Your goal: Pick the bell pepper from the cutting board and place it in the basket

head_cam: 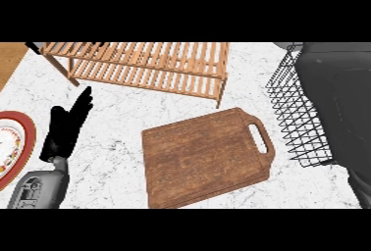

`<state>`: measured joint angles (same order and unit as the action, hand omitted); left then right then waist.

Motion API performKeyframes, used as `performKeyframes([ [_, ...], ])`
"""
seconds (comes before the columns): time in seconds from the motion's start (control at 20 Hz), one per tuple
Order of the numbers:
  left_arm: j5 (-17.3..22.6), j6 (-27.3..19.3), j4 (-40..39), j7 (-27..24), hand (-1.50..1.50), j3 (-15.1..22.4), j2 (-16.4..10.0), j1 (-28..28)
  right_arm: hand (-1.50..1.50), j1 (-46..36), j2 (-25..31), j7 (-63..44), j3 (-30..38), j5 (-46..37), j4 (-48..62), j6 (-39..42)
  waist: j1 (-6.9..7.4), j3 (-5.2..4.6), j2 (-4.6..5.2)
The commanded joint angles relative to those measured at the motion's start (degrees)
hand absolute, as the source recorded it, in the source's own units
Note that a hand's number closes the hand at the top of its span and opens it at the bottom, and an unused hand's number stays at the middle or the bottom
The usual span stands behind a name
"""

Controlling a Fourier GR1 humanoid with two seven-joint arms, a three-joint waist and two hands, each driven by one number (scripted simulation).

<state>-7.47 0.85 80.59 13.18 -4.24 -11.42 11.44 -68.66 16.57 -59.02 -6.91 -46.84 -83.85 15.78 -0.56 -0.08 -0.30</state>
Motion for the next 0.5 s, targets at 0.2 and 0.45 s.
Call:
performKeyframes([
  [0.2, 0.6, 0.3, -1.4, -0.1, 0.0, -1.3, -0.7, 1.4, 1.5, 6.1, 10.9, 1.0, 4.3, 1.4, 1.8, 11.6, -0.56, 0.07, 0.11],
  [0.45, -0.4, 0.7, -2.3, -1.8, 0.0, -0.2, 0.1, -0.5, 1.5, 12.8, 16.8, 7.6, 8.7, 2.3, -1.1, 12.1, 0.02, 0.07, 0.2],
])
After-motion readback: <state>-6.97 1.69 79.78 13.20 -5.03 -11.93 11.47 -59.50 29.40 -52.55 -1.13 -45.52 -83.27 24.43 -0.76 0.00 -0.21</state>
